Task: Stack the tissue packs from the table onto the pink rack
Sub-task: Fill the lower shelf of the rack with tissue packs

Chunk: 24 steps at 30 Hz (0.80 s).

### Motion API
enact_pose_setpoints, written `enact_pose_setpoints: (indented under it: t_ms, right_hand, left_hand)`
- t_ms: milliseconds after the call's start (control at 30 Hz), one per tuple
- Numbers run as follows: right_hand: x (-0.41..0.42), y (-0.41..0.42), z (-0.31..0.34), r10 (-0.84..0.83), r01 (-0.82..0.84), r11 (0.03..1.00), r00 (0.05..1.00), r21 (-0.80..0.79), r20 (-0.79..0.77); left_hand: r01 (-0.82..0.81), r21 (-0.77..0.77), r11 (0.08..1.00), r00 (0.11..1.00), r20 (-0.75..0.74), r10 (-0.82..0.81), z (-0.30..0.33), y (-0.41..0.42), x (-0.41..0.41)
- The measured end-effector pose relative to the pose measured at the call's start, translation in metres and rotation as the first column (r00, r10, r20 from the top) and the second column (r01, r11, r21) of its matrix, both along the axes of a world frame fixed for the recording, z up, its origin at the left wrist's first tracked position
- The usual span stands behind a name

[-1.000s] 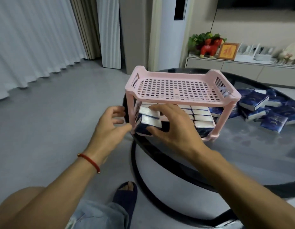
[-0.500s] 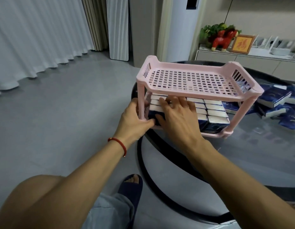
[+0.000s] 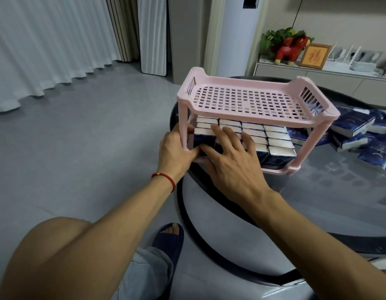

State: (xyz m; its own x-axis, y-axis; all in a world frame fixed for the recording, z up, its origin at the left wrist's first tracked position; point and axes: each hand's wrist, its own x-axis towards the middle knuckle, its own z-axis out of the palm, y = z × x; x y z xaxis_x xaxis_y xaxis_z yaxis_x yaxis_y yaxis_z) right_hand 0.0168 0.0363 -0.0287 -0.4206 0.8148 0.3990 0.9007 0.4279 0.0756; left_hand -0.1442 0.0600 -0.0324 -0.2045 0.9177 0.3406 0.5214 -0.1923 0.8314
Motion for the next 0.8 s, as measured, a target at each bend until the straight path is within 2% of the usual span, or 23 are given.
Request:
enact_pose_setpoints:
  t_ms: [233,367,567,700,800]
  right_hand:
    - [-0.003,-0.001,-0.005,-0.041,0.041,0.999,0.998,0.017,0.050]
    - [0.006,-0.004,0.000,0.055,-0.055,0.998,0.998,-0.001,0.017]
    - [0.029,-0.029,0.011,0.142,-0.142,0.990,0.989,0.019,0.036]
    - [0.057,-0.050,0.013,0.239,-0.237,0.970,0.971,0.047,-0.030]
    - [0.089,-0.064,0.006,0.217,-0.213,0.975,0.972,0.059,-0.091]
  left_hand:
    - [-0.020,0.013,1.000,1.000,-0.010,0.020,-0.008,0.004,-0.002]
    - [-0.057,0.009,0.998,0.998,0.011,0.057,-0.008,0.003,0.001]
    - [-0.020,-0.041,0.999,0.999,0.040,0.021,-0.004,-0.001,-0.002]
    - [-0.003,-0.039,0.999,0.999,0.046,0.005,-0.003,-0.008,-0.004]
    - [0.014,-0.022,1.000,0.997,0.072,-0.012,-0.004,-0.013,-0.009]
